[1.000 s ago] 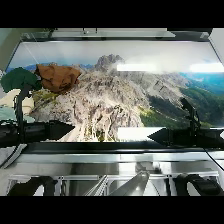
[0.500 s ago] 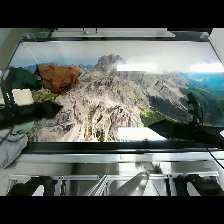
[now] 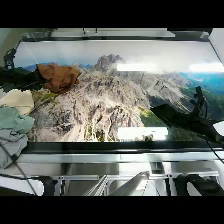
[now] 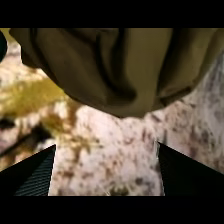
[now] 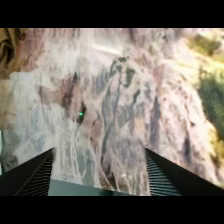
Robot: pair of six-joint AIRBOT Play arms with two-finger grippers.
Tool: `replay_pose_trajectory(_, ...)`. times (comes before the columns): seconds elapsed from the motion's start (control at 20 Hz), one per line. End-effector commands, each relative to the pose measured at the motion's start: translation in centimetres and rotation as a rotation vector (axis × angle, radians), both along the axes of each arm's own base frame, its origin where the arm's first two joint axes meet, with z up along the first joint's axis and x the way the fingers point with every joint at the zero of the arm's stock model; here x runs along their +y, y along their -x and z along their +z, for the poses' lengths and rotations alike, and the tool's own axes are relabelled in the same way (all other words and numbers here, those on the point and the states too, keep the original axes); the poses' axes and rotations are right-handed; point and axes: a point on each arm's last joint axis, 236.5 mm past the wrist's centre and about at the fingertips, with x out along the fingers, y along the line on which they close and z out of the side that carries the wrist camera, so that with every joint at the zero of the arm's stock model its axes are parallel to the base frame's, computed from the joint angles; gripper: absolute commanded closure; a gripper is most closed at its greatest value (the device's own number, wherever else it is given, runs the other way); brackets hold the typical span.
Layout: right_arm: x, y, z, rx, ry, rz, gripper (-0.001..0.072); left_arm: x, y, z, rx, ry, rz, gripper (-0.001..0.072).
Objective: Fold the shirts.
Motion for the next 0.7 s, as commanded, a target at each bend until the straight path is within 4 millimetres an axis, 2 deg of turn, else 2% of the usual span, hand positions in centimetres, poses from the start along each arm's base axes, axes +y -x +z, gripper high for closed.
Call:
replay_pose_trajectory(0.0,-0.3,-0.6,-1.6,0.044,0.005,-0.019,0.0065,1.0,-3.5,-5.3,0.059,0.026,-0.045,0.0001)
replay_pose_trajectory(0.15,-0.2,-0.6,-1.8,0.057,-0.006,-0.021,0.0065,0.0,-5.3,-7.7,0.071,0.033,-0.073,-0.0010)
replay_pose_trajectory(0.3,-0.2,-0.6,-1.8,0.057,-0.008,-0.020,0.0068,-2.7,-7.0,-9.4,0.060,0.081,-0.098,-0.0005)
replay_pose_trajectory(0.35,0.0,-0.6,-1.7,0.058,-0.018,-0.022,0.0074,-3.3,-7.5,-9.8,0.059,0.081,-0.103,0.0080)
replay_pose_trajectory(0.4,0.1,-0.6,-1.5,0.058,-0.026,-0.023,0.0076,-3.9,-7.5,-9.8,0.068,0.085,-0.115,0.0497)
replay_pose_trajectory(0.45,0.2,-0.5,-1.5,0.061,-0.031,-0.016,0.0121,-4.3,-7.4,-9.1,0.066,0.088,-0.132,0.0710)
replay_pose_trajectory(0.5,0.5,-0.2,-1.5,0.069,-0.035,-0.002,0.0381,-4.5,-7.3,-7.6,0.056,0.086,-0.139,0.0712)
replay_pose_trajectory(0.55,0.7,0.1,-1.5,0.069,-0.032,0.018,0.0586,-4.8,-7.0,-5.4,0.039,0.084,-0.152,0.0712)
replay_pose_trajectory(0.65,0.7,0.1,-1.4,0.037,-0.005,0.048,0.0679,-7.4,-5.4,0.5,-0.004,0.155,-0.232,0.0712)
